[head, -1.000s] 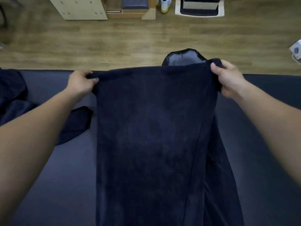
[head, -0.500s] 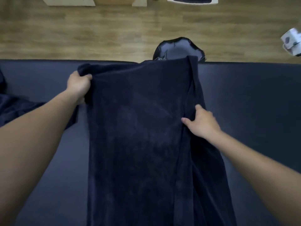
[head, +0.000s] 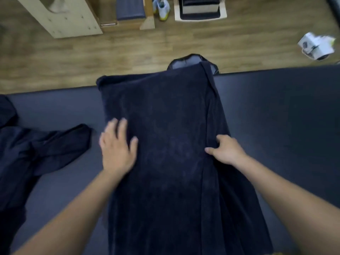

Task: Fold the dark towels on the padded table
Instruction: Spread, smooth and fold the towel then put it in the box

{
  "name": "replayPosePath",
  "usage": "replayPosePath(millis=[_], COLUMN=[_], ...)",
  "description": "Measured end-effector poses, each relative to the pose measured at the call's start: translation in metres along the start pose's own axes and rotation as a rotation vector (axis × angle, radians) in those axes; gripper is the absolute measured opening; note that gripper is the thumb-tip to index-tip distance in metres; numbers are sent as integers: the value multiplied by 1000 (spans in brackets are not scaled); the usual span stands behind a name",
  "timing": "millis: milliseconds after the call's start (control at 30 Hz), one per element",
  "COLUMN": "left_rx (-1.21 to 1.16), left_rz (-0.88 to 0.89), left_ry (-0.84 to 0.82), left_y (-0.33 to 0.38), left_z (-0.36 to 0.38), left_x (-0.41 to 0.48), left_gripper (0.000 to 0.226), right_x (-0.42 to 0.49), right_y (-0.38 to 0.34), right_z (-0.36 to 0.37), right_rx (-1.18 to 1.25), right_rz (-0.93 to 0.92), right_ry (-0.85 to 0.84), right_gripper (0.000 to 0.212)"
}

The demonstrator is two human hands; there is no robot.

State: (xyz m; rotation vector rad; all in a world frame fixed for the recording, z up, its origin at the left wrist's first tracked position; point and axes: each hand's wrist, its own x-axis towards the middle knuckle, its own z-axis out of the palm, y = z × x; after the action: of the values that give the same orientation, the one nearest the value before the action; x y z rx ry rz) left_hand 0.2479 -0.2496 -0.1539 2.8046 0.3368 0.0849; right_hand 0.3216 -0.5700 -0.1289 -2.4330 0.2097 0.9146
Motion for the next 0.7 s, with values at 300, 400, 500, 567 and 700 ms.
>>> replayPosePath(millis=[300,400,500,567,700], left_rx=[257,228,230,219,158], left_rz=[39,14,-30,-48,-110], left_ry=[-351,-374,-316,-345,-404], left_y=[-4,-6,-8,-10,-17], left_z=[32,26,19,19,24], left_x=[-47,-53,-75,-97,-109], left_gripper=[69,70,68,66,64], right_x=[-49,-83,-88,-90,-109], right_y=[26,46,73,84,85], right_z=[44,67,56,32,34], right_rx=[212,-179,-124,138,710], right_rz=[94,84,63,44,190], right_ry=[203,154,-49,-150,33], right_gripper=[68,65,28,24,29])
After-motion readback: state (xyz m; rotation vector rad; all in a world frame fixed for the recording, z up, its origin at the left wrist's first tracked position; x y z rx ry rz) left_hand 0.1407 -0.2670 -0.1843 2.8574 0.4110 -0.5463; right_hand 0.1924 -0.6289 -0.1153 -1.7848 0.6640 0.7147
